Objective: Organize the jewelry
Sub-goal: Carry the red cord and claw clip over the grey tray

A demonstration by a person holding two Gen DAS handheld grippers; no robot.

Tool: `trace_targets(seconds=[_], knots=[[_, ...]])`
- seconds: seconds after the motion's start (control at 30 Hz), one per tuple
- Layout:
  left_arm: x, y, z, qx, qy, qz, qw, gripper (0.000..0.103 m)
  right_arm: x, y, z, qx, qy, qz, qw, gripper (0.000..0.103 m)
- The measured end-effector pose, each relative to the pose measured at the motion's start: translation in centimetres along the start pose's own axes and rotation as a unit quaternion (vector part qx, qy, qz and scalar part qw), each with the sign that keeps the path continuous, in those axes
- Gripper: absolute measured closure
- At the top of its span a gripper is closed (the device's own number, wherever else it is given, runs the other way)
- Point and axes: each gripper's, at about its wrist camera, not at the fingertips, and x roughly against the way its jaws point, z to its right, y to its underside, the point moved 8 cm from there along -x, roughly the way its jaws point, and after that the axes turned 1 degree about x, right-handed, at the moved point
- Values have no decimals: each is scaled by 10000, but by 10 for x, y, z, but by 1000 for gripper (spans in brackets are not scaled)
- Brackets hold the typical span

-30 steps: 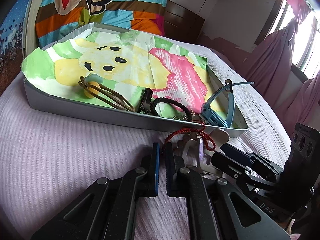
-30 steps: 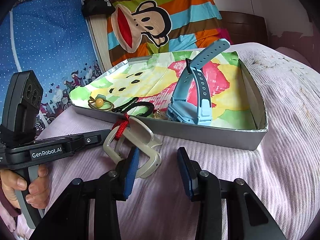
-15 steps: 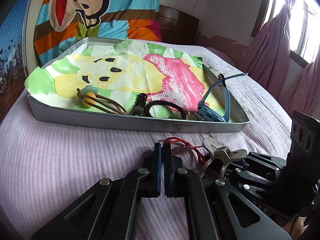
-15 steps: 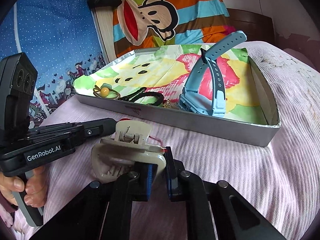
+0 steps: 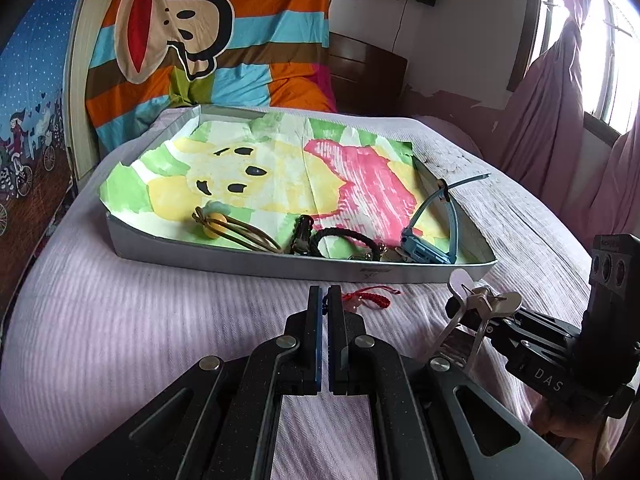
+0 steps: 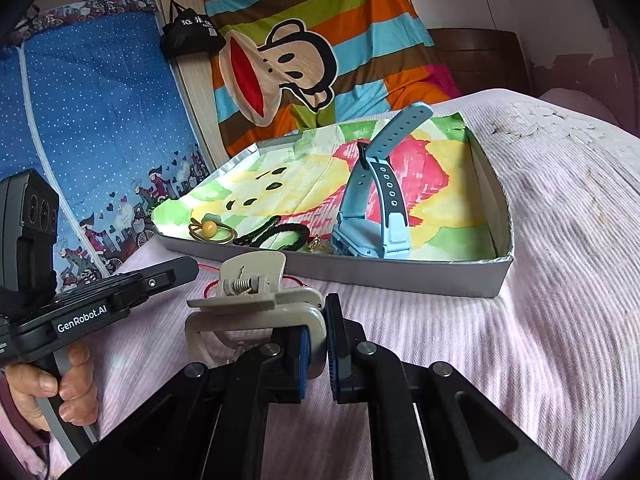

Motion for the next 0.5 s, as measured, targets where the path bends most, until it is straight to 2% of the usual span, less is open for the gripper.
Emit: trace_targets(seconds=[0.23,0.5], knots=[[16,-9,8,-137,-58,182,9997,103,5,-4,-1,-51,11,125,9999,95],[37,-36,16,-177,5,456,9988,103,11,-20,-11,-147,84,426,9990,95]])
